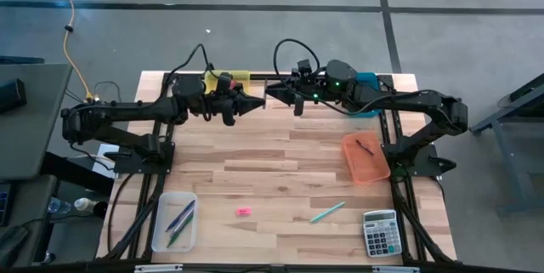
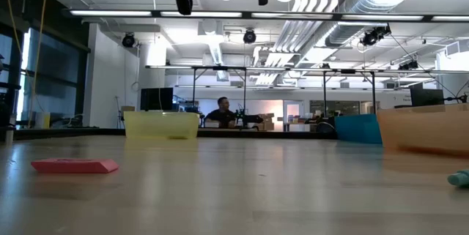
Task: Sort crayons/erasers/pens/pencils in bins
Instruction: Put the gray crayon into the orange bin
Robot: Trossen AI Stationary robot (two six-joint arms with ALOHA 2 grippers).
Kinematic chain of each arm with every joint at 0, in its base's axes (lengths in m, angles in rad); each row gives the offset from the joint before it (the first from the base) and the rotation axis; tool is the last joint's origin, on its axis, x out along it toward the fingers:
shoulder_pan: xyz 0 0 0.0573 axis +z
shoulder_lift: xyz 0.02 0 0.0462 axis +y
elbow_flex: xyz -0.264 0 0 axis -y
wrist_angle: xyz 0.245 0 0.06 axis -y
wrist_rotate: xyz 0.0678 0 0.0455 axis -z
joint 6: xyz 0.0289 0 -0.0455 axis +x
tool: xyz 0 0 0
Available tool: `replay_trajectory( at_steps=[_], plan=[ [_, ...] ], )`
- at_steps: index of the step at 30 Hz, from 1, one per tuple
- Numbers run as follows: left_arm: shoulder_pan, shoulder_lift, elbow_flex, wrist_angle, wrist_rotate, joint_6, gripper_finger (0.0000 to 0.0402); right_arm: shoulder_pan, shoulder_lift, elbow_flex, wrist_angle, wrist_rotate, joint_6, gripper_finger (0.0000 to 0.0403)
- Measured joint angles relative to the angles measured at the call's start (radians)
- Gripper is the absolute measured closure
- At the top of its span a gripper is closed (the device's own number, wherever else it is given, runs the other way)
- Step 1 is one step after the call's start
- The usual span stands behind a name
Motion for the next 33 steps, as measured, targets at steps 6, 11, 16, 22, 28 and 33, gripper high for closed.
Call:
replay_trajectory(
  at_steps=[6, 11, 16, 22, 28, 33],
  plan=[
    [-0.013, 0.021, 0.002, 0.005, -0.031, -0.025, 0.0401, 0.0, 0.0, 0.0, 0.0, 0.0, -0.003, 0.0331],
    [-0.023, 0.052, 0.028, -0.002, -0.037, -0.039, 0.04, 0.0, 0.0, -0.001, 0.006, -0.006, -0.011, 0.0332],
    [-0.026, 0.065, 0.063, 0.003, -0.058, -0.001, 0.04, 0.0, -0.001, -0.001, 0.007, -0.008, -0.011, 0.0332],
    [-0.017, 0.067, 0.063, -0.004, -0.06, 0.001, 0.04, 0.0, -0.001, -0.001, 0.005, -0.008, -0.011, 0.0365],
    [-0.015, 0.064, 0.063, -0.019, -0.027, 0.016, 0.0401, -0.001, -0.003, -0.001, -0.006, -0.022, -0.027, 0.0396],
    [0.011, -0.025, 0.059, -0.267, 0.002, 0.118, 0.0401, -0.021, -0.054, 0.0, -0.212, -0.035, -0.08, 0.0401]
  ],
)
